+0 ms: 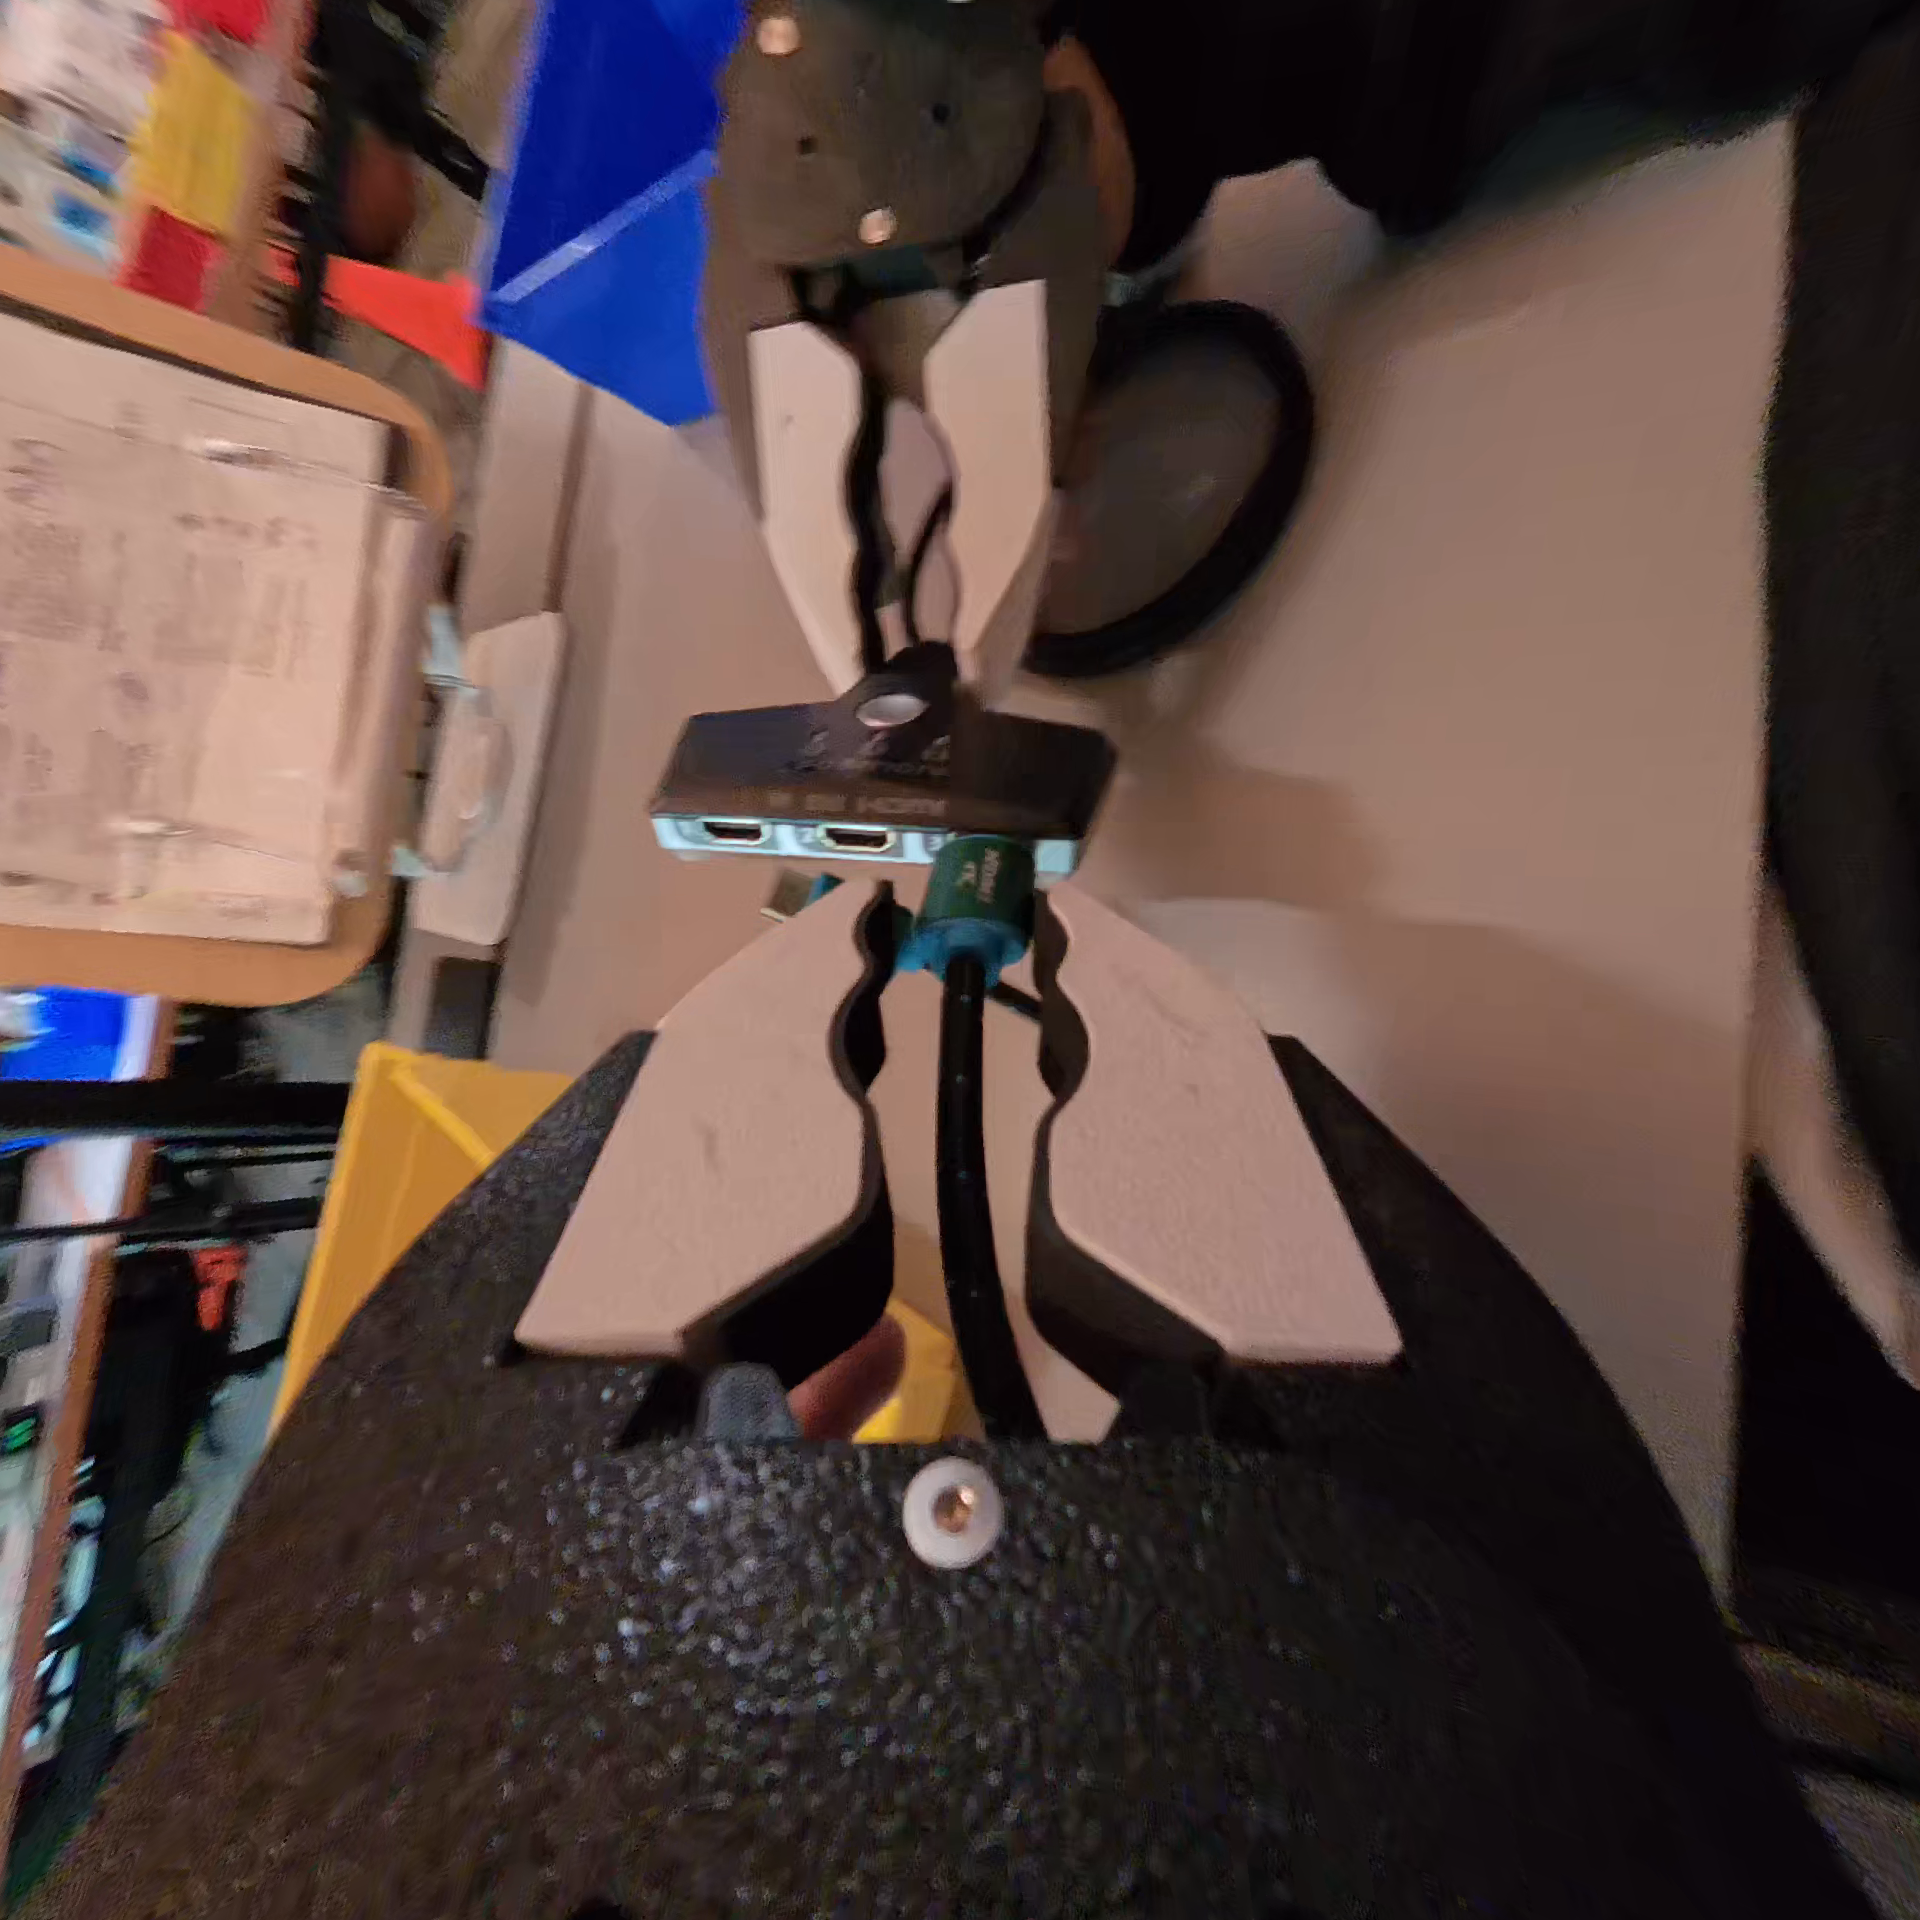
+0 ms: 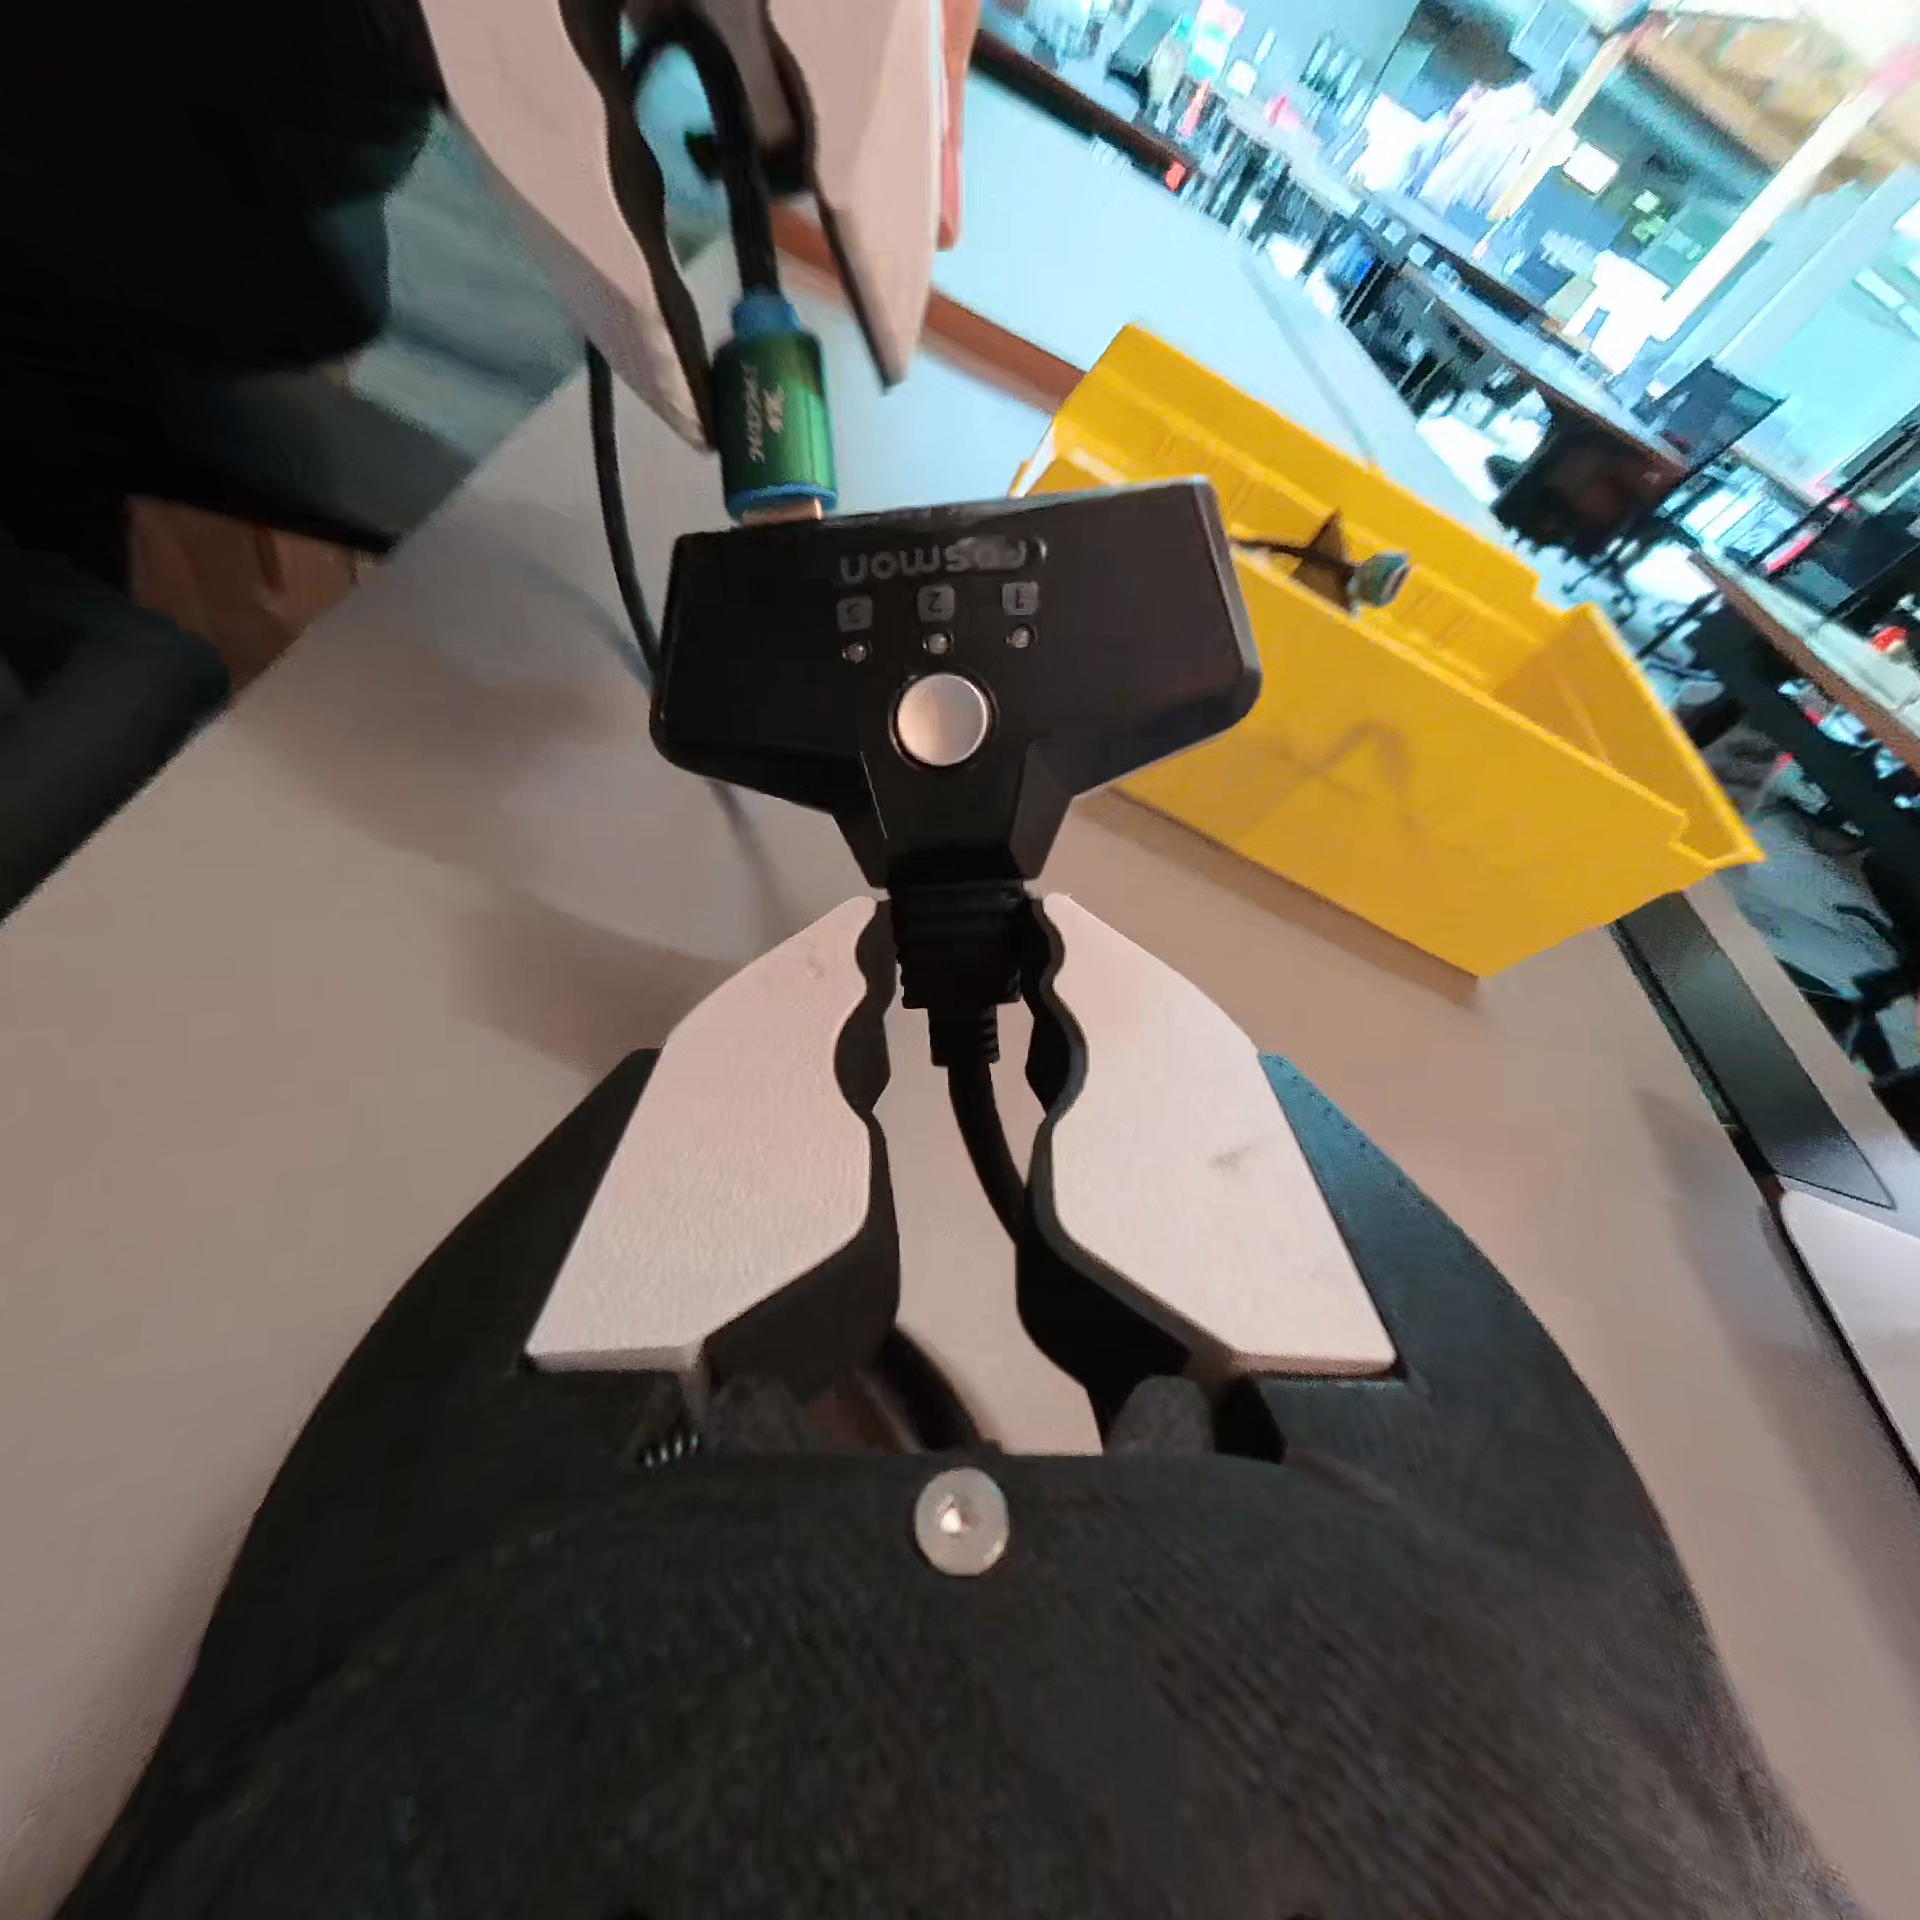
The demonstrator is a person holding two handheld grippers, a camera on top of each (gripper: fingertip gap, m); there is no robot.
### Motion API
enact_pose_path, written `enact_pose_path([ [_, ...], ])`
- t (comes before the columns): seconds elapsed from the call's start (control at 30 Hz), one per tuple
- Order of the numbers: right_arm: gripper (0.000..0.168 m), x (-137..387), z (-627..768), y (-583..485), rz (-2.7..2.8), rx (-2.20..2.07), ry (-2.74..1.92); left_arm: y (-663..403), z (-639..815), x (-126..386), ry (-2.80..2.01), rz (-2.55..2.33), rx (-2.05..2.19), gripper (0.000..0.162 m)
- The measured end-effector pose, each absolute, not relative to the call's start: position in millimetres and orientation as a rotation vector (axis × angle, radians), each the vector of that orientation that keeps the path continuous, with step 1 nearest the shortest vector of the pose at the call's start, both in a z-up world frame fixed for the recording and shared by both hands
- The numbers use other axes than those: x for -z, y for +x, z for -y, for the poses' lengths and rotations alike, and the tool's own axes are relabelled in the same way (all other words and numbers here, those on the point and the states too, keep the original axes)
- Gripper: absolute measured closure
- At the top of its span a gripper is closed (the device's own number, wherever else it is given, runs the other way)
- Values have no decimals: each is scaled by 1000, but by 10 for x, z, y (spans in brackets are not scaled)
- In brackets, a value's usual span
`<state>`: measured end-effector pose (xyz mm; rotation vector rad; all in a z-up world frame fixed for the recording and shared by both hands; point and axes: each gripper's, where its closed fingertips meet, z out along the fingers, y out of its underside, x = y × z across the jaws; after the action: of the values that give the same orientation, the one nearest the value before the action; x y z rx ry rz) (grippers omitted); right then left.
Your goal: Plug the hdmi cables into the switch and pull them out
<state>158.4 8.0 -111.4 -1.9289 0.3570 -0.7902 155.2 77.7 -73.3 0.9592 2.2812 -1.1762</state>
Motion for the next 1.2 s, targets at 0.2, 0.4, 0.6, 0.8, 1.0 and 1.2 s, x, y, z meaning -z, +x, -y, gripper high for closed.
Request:
enact_pose_path([
  [0.2, 145, 934, 148, 1677, -601, 677, -1717, 1596, -854, 163, 941, -1729, 1050, 112],
  [0.4, 146, 867, 174, 1652, -631, 610, -1638, 1600, -390, 541, 1045, -1387, 620, 96],
  [0.6, 146, 874, 10, 1643, -587, 558, -1640, 1821, -160, 603, 857, -1194, 604, 134],
  [0.8, 143, 475, -15, 1587, -462, 668, -1406, 1864, -244, 349, 627, -1290, 818, 138],
  [1.0, 143, 427, -76, 1629, -448, 732, -1384, 1875, -277, 291, 605, -1334, 850, 138],
  [1.2, 144, 277, 5, 1590, -441, 734, -1268, 1885, -272, 287, 566, -1342, 850, 138],
])
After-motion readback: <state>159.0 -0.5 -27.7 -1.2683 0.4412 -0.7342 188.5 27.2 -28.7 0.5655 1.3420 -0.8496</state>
